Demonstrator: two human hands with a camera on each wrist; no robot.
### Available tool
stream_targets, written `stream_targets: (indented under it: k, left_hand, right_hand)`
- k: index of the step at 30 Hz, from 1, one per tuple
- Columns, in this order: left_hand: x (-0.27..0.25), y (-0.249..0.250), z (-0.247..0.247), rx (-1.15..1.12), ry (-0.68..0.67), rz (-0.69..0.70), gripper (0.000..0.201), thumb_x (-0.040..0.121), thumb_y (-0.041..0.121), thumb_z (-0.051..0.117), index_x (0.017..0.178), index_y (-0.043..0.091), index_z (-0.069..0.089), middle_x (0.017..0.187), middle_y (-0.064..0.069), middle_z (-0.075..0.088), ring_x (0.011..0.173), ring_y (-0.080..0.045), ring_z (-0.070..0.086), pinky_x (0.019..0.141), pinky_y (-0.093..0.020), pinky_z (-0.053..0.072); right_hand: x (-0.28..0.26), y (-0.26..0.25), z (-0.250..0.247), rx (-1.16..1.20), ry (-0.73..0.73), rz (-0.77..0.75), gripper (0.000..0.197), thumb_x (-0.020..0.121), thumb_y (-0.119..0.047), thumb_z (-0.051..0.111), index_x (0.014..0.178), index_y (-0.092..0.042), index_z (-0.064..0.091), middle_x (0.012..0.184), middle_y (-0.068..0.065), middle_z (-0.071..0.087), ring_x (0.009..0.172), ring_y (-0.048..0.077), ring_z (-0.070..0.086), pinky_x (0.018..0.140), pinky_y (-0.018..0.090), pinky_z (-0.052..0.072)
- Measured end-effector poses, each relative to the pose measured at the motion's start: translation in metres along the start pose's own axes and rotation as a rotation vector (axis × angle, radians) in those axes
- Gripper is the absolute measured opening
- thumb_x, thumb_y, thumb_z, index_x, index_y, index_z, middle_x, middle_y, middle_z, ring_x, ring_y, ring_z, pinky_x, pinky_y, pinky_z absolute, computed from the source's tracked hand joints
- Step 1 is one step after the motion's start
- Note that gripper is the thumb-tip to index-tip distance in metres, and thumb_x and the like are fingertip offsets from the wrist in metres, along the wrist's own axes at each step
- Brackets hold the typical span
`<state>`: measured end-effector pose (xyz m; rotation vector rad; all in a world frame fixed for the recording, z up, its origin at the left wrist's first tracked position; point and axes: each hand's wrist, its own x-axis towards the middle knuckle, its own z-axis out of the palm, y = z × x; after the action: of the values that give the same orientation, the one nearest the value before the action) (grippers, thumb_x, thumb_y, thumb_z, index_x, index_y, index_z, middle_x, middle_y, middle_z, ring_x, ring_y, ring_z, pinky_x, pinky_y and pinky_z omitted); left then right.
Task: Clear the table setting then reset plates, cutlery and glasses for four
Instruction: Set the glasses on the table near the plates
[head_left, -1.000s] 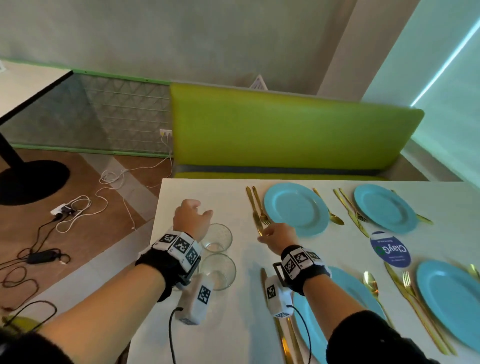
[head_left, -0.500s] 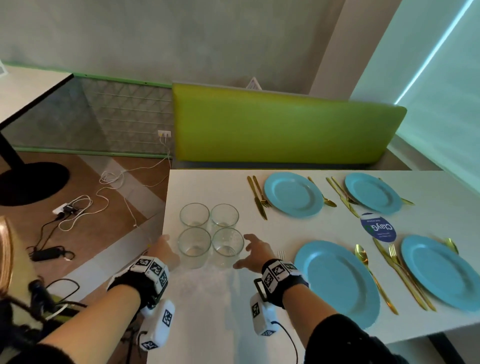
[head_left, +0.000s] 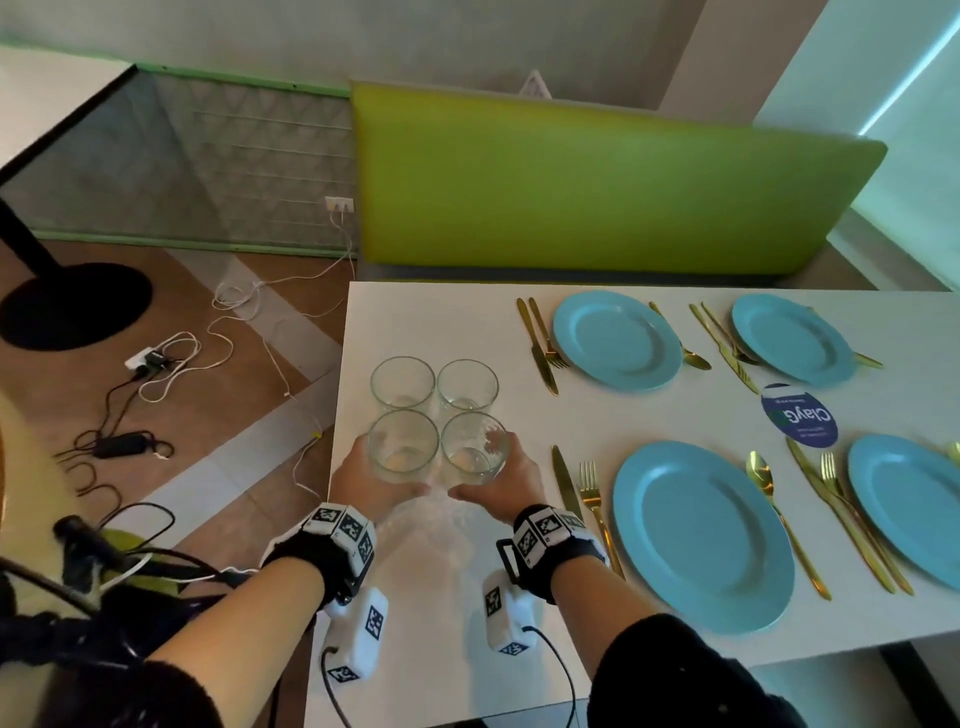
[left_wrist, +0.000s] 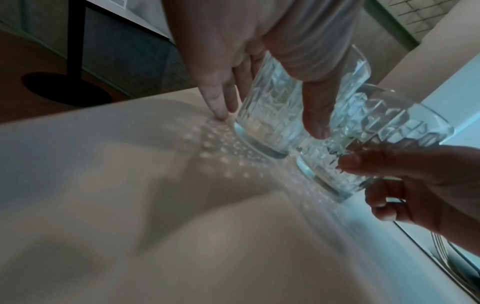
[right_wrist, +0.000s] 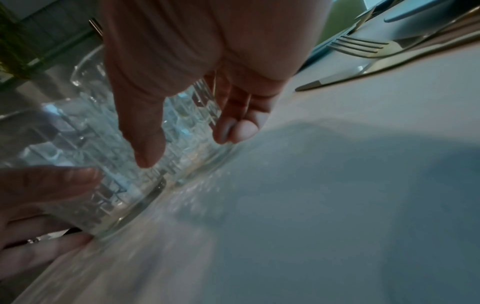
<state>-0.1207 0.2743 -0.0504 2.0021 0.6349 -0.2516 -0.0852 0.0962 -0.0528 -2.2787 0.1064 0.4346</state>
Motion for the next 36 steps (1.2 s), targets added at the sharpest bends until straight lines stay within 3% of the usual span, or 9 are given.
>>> stream_targets:
  k: [4,10,16,19,22,25,31,36]
  left_hand:
    - [-0.005,0.001,0.002,0.017,0.034,0.006,0.088,0.062,0.023,0.086,0.135,0.010,0.040,0.139,-0.007,0.051,0.128,-0.024,0.049,0.101,-0.027,0.039]
    - [-0.016,0.003,0.002,0.063,-0.043,0.059,0.078,0.063,0.021,0.085,0.129,0.012,0.045,0.129,-0.009,0.057,0.117,-0.027,0.055,0.091,-0.026,0.041]
    - [-0.029,0.041,0.020,0.090,-0.138,0.200,0.079,0.059,0.023,0.087,0.127,0.014,0.047,0.127,-0.007,0.058,0.111,-0.024,0.057,0.088,-0.025,0.042]
    - [-0.032,0.073,0.038,0.094,-0.177,0.301,0.075,0.059,0.025,0.086,0.124,0.014,0.049,0.122,-0.005,0.060,0.098,-0.017,0.054,0.084,-0.022,0.040]
    - [-0.033,0.105,0.063,0.113,-0.236,0.372,0.076,0.058,0.027,0.087,0.122,0.013,0.049,0.123,-0.003,0.060,0.104,-0.019,0.057,0.087,-0.022,0.042]
    - [-0.032,0.139,0.094,0.159,-0.292,0.426,0.078,0.058,0.027,0.086,0.125,0.015,0.048,0.125,-0.004,0.060,0.111,-0.022,0.058,0.090,-0.024,0.045]
    - [-0.019,0.215,0.180,0.176,-0.348,0.477,0.078,0.058,0.025,0.087,0.125,0.012,0.049,0.124,-0.006,0.060,0.114,-0.022,0.057,0.086,-0.021,0.040]
    - [0.000,0.280,0.264,0.173,-0.376,0.472,0.077,0.060,0.024,0.086,0.126,0.011,0.049,0.126,-0.007,0.060,0.116,-0.024,0.057,0.086,-0.021,0.038]
  right_hand:
    - [-0.001,-0.001,0.005,-0.048,0.043,-0.009,0.078,0.061,-0.033,0.084,0.126,-0.019,0.044,0.123,0.000,0.059,0.113,0.019,0.055,0.090,0.026,0.044]
    - [-0.017,0.004,-0.013,-0.054,0.079,0.020,0.075,0.062,-0.036,0.083,0.124,-0.020,0.045,0.119,0.000,0.058,0.107,0.016,0.054,0.084,0.022,0.043]
    - [-0.030,0.015,-0.070,0.007,0.256,0.069,0.072,0.061,-0.032,0.083,0.122,-0.019,0.047,0.111,0.000,0.058,0.108,0.020,0.055,0.088,0.027,0.046]
    - [-0.030,0.024,-0.108,0.066,0.340,0.125,0.070,0.062,-0.029,0.082,0.122,-0.020,0.046,0.115,0.004,0.057,0.106,0.022,0.056,0.084,0.026,0.048]
    - [-0.025,0.041,-0.147,0.112,0.431,0.165,0.071,0.062,-0.030,0.082,0.122,-0.019,0.047,0.120,0.006,0.059,0.109,0.023,0.057,0.087,0.028,0.049]
    - [-0.021,0.062,-0.189,0.131,0.511,0.207,0.069,0.066,-0.030,0.080,0.124,-0.016,0.047,0.121,0.008,0.059,0.112,0.025,0.056,0.082,0.023,0.042]
    - [0.011,0.124,-0.280,0.240,0.640,0.318,0.074,0.062,-0.032,0.083,0.126,-0.013,0.050,0.121,0.008,0.061,0.115,0.026,0.057,0.093,0.029,0.043]
    - [0.041,0.177,-0.365,0.254,0.685,0.399,0.067,0.067,-0.028,0.080,0.124,-0.011,0.049,0.118,0.008,0.060,0.111,0.026,0.057,0.084,0.024,0.042]
